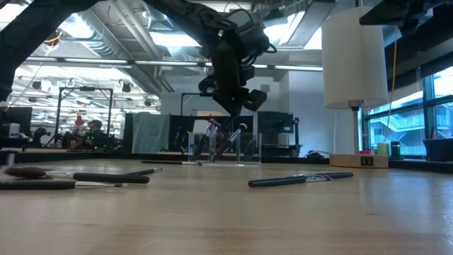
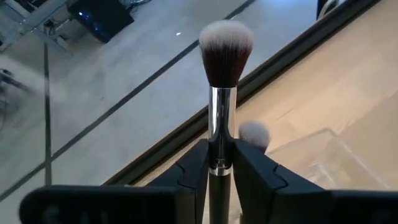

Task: Pick & Place Makeup Brushes
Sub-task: Put the powder brush into the transparent organizer, then put the eyeshadow brush into the transparent organizer

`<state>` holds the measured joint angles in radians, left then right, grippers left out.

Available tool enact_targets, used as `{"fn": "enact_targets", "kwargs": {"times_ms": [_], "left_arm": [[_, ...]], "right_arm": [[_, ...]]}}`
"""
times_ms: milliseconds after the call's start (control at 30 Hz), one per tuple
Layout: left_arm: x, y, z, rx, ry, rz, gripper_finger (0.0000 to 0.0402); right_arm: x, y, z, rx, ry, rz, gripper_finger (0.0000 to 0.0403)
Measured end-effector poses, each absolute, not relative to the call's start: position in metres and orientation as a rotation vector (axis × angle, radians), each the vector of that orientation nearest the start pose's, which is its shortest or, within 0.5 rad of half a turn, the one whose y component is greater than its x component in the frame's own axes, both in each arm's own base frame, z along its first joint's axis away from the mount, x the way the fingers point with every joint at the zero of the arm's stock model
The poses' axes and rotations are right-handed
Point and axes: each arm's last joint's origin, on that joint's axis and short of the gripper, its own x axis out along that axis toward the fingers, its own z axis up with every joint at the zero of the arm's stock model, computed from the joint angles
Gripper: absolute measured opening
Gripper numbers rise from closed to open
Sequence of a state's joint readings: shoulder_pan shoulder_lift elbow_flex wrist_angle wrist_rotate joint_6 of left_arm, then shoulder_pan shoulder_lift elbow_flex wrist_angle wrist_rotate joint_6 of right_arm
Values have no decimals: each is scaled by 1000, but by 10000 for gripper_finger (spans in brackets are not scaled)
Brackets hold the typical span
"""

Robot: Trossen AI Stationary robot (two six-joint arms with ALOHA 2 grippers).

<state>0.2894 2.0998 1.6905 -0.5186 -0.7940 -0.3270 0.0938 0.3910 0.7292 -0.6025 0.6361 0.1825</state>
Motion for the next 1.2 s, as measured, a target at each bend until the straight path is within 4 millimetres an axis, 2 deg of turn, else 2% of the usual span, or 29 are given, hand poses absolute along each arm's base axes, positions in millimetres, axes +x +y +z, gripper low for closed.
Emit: {"fn": "enact_targets", "kwargs": {"times_ms": [233, 433, 567, 667, 833, 933, 1033, 1100, 1200], "left_arm": [[432, 144, 218, -86, 727, 1144, 94], [432, 134, 218, -66, 761, 1113, 128], [424, 114, 235, -43, 817, 1055, 143], [411, 87, 256, -67, 870, 976, 147], [388, 26, 281, -176, 985, 774, 146], [378, -10, 280, -243, 1099, 659, 141], [371, -43, 274, -307, 1186, 613, 136], [368, -63, 265, -325, 1241, 615, 133], [367, -86, 256, -305, 1218, 663, 129]], "right_arm": [[76, -10, 317, 75, 209, -560, 20], [76, -10, 317, 76, 209, -560, 20], [76, -10, 317, 79, 209, -560, 20], [76, -10, 317, 79, 209, -560, 20], [76, -10, 316, 94, 217, -556, 20], [76, -9, 316, 99, 221, -534, 20], [77, -8, 316, 106, 227, -494, 20], [77, -8, 316, 110, 231, -466, 20], [77, -7, 316, 108, 232, -458, 20]]}}
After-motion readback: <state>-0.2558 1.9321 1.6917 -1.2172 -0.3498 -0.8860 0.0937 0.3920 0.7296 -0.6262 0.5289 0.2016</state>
